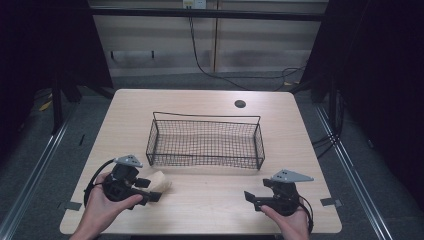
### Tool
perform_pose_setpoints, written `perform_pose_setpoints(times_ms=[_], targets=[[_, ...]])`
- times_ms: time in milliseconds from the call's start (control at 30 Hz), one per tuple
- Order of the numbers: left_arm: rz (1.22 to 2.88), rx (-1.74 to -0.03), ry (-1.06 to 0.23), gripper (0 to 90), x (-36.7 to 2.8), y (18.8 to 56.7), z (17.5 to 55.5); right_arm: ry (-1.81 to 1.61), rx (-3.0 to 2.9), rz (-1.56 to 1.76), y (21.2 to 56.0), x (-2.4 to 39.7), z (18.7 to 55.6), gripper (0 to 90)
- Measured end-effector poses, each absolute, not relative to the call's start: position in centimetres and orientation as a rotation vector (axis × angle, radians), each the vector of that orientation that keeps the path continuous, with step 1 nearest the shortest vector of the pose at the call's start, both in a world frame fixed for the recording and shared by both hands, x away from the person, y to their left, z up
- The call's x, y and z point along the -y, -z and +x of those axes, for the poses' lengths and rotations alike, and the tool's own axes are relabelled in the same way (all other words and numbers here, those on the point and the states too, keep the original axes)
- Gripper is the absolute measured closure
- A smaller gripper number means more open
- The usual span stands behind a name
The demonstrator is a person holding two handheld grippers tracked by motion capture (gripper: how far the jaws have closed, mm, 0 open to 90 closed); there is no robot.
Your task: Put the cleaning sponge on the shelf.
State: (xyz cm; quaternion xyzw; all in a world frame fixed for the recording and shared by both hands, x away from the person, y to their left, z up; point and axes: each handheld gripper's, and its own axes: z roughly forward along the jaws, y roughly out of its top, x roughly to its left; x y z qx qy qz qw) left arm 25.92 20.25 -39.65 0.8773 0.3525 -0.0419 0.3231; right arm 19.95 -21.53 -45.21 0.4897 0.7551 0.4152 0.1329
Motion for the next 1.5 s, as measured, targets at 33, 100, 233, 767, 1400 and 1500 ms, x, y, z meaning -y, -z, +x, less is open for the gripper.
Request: perform_pose_setpoints(times_ms=[33,100,233,767,1400,1500], targets=[[2.301,-0.933,0.104,34.6,-20.1,39.6,26.1,-1.207,-2.191,1.42,45.2,21.5,19.9,17.0],[2.294,-0.972,0.082,35.5,-20.2,39.5,26.6,-1.231,-2.192,1.438,45.3,21.6,20.0,17.2],[2.351,-0.987,0.101,35.3,-20.4,39.2,27.9,-1.231,-2.192,1.45,45.4,21.7,20.1,17.2],[2.591,-1.044,0.164,28.0,-18.3,39.1,30.3,-1.24,-2.219,1.464,45.5,21.6,20.1,17.2],[2.692,-1.065,0.183,28.1,-17.7,40.4,32.5,-1.239,-2.246,1.471,45.8,21.7,20.3,17.2],[2.709,-1.092,0.193,25.3,-17.6,40.8,32.9,-1.237,-2.26,1.474,45.9,21.6,20.4,17.2]])
